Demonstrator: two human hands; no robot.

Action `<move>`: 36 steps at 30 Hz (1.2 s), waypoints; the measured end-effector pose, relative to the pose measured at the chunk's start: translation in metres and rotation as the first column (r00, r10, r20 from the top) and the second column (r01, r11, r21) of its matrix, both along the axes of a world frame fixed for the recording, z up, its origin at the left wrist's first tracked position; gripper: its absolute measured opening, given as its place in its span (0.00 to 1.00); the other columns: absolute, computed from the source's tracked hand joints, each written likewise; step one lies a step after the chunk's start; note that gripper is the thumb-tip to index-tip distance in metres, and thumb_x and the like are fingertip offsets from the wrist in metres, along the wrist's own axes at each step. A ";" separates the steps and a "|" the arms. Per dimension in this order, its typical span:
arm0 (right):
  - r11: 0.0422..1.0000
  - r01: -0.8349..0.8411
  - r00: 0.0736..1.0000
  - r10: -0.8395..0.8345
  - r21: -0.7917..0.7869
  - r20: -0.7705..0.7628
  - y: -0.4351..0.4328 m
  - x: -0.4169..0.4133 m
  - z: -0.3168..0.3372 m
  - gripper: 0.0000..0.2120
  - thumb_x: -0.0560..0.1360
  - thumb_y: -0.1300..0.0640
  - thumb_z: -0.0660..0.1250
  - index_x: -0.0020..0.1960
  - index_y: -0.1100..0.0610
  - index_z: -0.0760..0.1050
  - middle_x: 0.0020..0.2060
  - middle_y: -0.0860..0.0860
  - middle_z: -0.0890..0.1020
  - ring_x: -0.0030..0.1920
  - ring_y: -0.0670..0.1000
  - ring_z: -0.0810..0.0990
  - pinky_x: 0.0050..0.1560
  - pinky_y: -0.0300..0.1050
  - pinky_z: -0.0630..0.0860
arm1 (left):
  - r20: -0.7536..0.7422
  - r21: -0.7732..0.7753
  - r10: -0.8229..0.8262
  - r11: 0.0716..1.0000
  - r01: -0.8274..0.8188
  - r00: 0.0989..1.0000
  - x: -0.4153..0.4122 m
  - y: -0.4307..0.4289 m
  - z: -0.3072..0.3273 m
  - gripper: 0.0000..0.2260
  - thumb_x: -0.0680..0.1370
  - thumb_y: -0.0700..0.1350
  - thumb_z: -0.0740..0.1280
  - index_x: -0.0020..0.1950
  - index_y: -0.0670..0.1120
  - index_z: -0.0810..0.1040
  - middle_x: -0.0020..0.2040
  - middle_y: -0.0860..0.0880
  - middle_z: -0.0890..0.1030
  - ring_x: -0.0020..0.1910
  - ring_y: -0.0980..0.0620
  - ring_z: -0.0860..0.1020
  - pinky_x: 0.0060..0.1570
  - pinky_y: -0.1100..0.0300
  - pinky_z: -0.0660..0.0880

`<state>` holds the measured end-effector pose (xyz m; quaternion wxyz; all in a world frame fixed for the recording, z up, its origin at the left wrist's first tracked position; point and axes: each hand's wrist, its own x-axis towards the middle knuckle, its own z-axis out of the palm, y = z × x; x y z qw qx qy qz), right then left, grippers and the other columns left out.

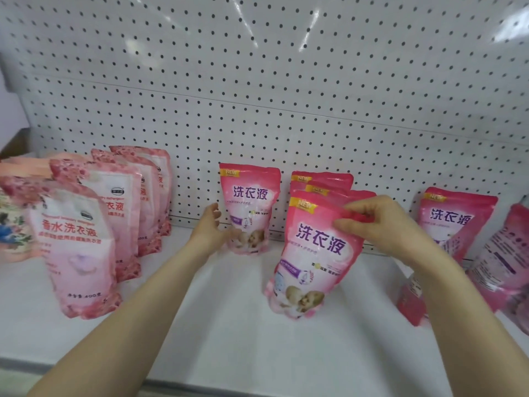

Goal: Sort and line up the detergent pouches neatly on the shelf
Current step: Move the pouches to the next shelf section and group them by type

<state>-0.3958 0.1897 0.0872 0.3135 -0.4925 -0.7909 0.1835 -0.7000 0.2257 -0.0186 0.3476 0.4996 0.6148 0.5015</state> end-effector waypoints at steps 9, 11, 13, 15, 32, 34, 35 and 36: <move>0.997 0.060 0.990 -0.067 0.056 0.127 -0.007 -0.009 0.006 0.07 0.73 0.51 0.74 0.43 0.54 0.82 0.36 0.52 0.84 0.38 0.55 0.81 0.43 0.49 0.78 | -0.109 0.042 -0.113 0.992 0.118 0.988 0.019 0.039 -0.010 0.31 0.64 0.45 0.81 0.61 0.53 0.68 0.52 0.54 0.81 0.52 0.48 0.81 0.53 0.46 0.79; 0.991 0.085 0.987 -0.098 0.102 0.125 -0.008 -0.019 0.002 0.11 0.71 0.44 0.74 0.49 0.48 0.83 0.34 0.48 0.84 0.36 0.52 0.81 0.40 0.45 0.77 | -0.163 0.061 -0.097 0.992 0.108 0.982 0.030 0.042 -0.012 0.32 0.64 0.49 0.80 0.61 0.55 0.67 0.50 0.57 0.80 0.49 0.50 0.81 0.50 0.49 0.79; 0.977 0.123 0.976 -0.151 0.176 0.157 -0.006 -0.028 -0.002 0.15 0.71 0.41 0.73 0.56 0.45 0.82 0.34 0.42 0.82 0.35 0.45 0.80 0.36 0.39 0.72 | -0.179 0.090 -0.050 0.994 0.067 0.983 0.040 0.046 -0.015 0.32 0.64 0.52 0.80 0.62 0.54 0.67 0.51 0.56 0.80 0.48 0.50 0.81 0.49 0.50 0.79; 0.969 0.145 0.972 -0.178 0.201 0.152 -0.003 -0.032 -0.004 0.09 0.73 0.43 0.72 0.52 0.42 0.83 0.32 0.34 0.81 0.34 0.39 0.78 0.36 0.38 0.71 | -0.172 0.111 0.001 0.994 0.019 0.985 0.046 0.049 -0.017 0.31 0.65 0.52 0.79 0.62 0.54 0.67 0.53 0.53 0.82 0.47 0.50 0.82 0.49 0.49 0.80; 0.969 -0.045 0.984 0.001 0.241 0.180 0.041 -0.111 0.024 0.10 0.74 0.52 0.73 0.54 0.53 0.85 0.46 0.49 0.87 0.46 0.49 0.84 0.55 0.51 0.79 | -0.122 -0.031 -0.291 0.957 0.289 0.949 -0.010 -0.025 -0.010 0.19 0.78 0.33 0.61 0.68 0.46 0.74 0.63 0.50 0.79 0.60 0.52 0.77 0.52 0.65 0.73; 0.963 -0.041 0.965 -0.031 0.268 0.259 0.049 -0.119 0.018 0.11 0.76 0.53 0.71 0.58 0.52 0.83 0.50 0.49 0.86 0.50 0.51 0.83 0.56 0.52 0.78 | -0.049 -0.028 -0.393 0.920 0.392 0.918 -0.002 -0.031 -0.016 0.18 0.77 0.35 0.65 0.64 0.51 0.74 0.58 0.55 0.80 0.58 0.54 0.78 0.47 0.70 0.74; 0.960 -0.026 0.957 -0.057 0.278 0.284 0.052 -0.120 0.016 0.12 0.77 0.55 0.70 0.60 0.52 0.82 0.53 0.49 0.86 0.52 0.52 0.83 0.58 0.53 0.78 | -0.042 -0.028 -0.406 0.914 0.405 0.913 0.002 -0.031 -0.019 0.19 0.76 0.37 0.68 0.63 0.53 0.72 0.58 0.55 0.80 0.58 0.53 0.78 0.49 0.68 0.75; 0.957 -0.012 0.951 -0.079 0.291 0.298 0.055 -0.119 0.014 0.13 0.77 0.57 0.69 0.61 0.52 0.81 0.54 0.50 0.85 0.54 0.53 0.83 0.58 0.54 0.78 | -0.060 -0.031 -0.396 0.918 0.394 0.916 0.006 -0.030 -0.021 0.22 0.74 0.40 0.71 0.64 0.54 0.70 0.60 0.54 0.79 0.59 0.52 0.78 0.53 0.63 0.76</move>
